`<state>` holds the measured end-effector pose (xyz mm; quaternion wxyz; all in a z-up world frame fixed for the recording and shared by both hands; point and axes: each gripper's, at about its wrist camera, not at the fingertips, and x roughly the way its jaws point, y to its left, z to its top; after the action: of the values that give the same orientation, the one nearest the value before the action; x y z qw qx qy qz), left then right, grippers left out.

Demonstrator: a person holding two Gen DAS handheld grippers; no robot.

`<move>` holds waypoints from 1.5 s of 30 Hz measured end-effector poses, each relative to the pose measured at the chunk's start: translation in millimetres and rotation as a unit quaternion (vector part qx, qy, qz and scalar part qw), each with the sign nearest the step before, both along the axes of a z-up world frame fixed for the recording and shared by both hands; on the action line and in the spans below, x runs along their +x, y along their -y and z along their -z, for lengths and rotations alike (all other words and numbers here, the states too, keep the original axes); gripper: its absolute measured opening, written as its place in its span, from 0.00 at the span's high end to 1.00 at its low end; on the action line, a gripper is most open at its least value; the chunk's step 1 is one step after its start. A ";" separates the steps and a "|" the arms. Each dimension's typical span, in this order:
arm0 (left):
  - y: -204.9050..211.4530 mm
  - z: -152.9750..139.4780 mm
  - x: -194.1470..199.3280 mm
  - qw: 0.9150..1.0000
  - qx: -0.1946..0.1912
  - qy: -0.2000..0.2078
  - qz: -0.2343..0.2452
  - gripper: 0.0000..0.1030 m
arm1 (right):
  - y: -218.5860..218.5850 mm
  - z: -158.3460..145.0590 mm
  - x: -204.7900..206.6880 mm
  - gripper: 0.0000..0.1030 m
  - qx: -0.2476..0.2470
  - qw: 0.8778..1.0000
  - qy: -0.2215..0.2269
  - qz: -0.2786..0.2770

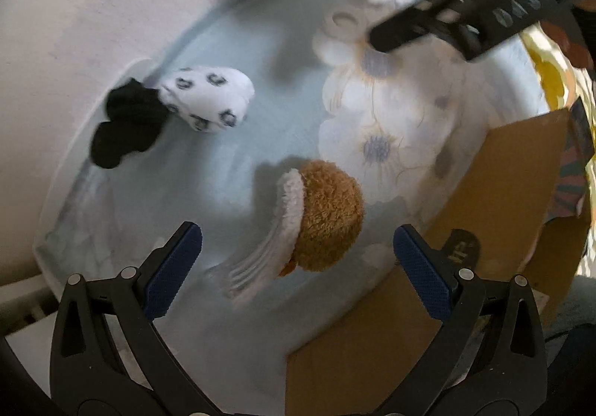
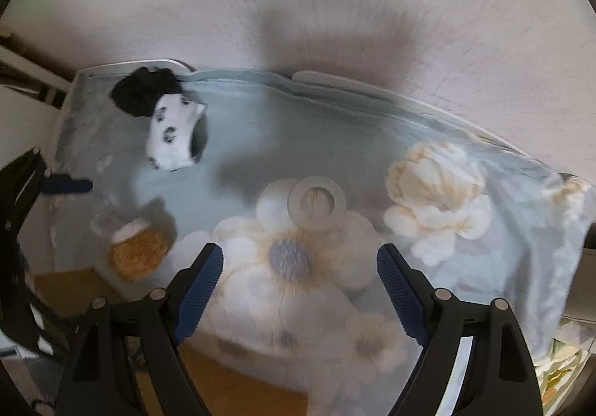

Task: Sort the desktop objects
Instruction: 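Move both tools back toward the brown scrunchie and clear plastic ring, then carry the brown scrunchie and clear ring over the cardboard box with both tools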

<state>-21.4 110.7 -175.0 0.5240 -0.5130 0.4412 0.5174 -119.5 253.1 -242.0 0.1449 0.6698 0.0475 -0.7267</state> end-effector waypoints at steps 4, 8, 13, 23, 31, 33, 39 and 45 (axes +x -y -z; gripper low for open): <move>1.5 13.4 2.9 1.000 -0.012 -0.007 0.007 0.01 | -1.8 13.6 -8.9 0.20 0.013 1.000 -0.005 0.016; 3.9 20.9 5.9 1.000 -0.017 -0.014 0.017 0.05 | -2.1 21.9 -11.8 0.25 0.011 1.000 0.001 0.018; 7.2 27.7 5.1 1.000 -0.028 -0.005 0.013 0.30 | 4.5 24.6 -9.5 0.47 0.044 0.999 -0.015 -0.004; 18.7 18.9 2.8 1.000 -0.015 0.013 0.006 0.63 | 5.8 16.6 -2.6 0.62 0.045 0.998 -0.030 -0.013; 32.0 -4.2 7.3 1.000 -0.002 0.006 0.010 0.65 | 10.7 1.1 6.5 0.62 0.036 0.998 -0.040 -0.022; 35.6 -11.7 8.1 1.000 0.002 0.005 0.009 0.65 | 12.1 -5.5 9.0 0.62 0.035 0.998 -0.045 -0.024; 50.7 -38.8 12.5 1.000 0.015 -0.001 0.003 0.65 | 14.3 -31.2 20.7 0.62 0.034 0.997 -0.064 -0.032; 69.1 -70.2 21.1 1.000 0.025 -0.012 0.001 0.65 | 14.0 -58.7 40.4 0.62 0.032 0.996 -0.076 -0.042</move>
<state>-0.4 41.6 -104.8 0.5320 -0.4928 0.4348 0.5339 -79.1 239.0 -183.3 0.1494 0.6141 0.1099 -0.7671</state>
